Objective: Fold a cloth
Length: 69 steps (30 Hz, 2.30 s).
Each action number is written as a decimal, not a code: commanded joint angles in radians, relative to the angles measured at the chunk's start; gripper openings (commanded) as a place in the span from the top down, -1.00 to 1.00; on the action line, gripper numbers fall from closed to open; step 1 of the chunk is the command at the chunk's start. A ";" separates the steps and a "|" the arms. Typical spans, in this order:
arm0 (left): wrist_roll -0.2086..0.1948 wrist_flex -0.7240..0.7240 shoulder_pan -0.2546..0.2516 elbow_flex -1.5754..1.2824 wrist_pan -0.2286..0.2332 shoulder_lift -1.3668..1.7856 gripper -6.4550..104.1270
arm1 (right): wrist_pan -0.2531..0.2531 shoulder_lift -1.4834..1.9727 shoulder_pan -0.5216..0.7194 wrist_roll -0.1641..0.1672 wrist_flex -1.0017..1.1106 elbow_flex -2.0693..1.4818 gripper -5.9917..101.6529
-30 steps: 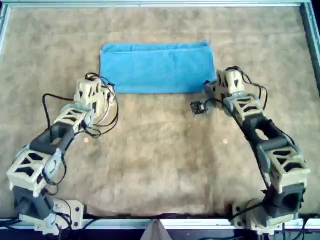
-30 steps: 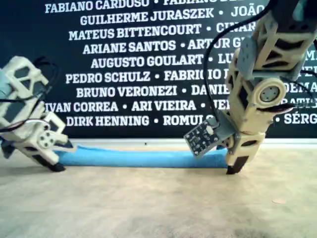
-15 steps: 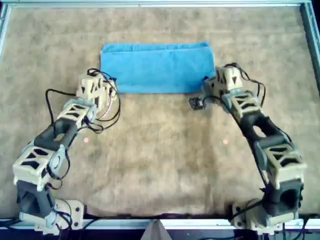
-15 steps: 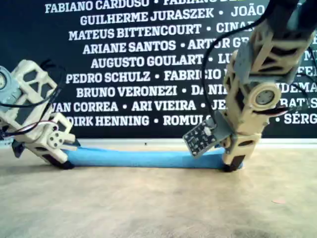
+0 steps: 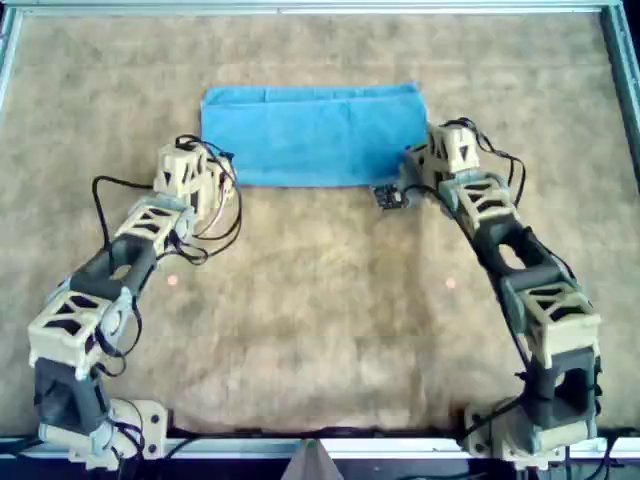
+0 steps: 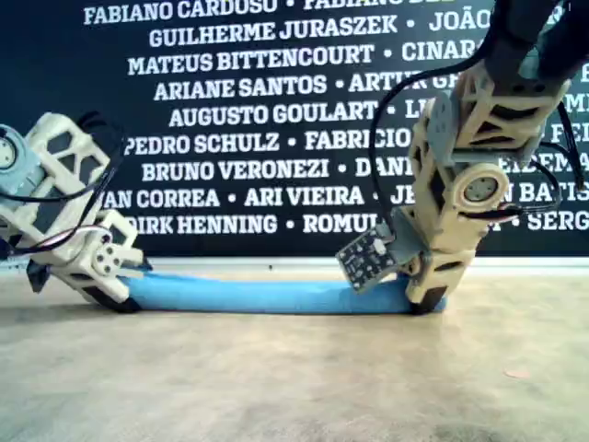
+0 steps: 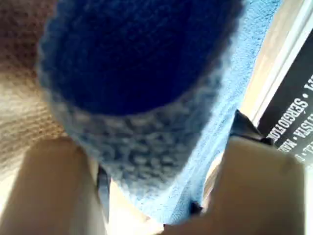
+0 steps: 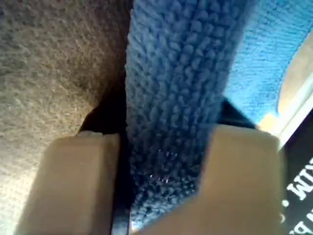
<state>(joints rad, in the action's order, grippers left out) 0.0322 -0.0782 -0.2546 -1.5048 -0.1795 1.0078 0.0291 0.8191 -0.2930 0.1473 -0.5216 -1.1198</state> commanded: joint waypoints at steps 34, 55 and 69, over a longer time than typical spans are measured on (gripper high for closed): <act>0.005 0.015 0.012 -0.560 -0.011 0.595 0.89 | -0.009 0.601 0.003 -0.006 -0.129 -0.511 0.92; -0.008 0.015 0.011 -0.762 -0.011 0.650 0.89 | -0.009 0.724 0.000 -0.006 -0.123 -0.764 0.92; 0.005 0.015 0.011 -0.810 -0.012 0.650 0.49 | -0.011 0.749 0.000 0.003 -0.123 -0.767 0.35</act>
<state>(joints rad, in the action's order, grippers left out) 0.0322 -0.0644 -0.2546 -2.3132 -0.1902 1.6183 0.0230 1.4818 -0.2915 0.1365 -0.6412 -1.8991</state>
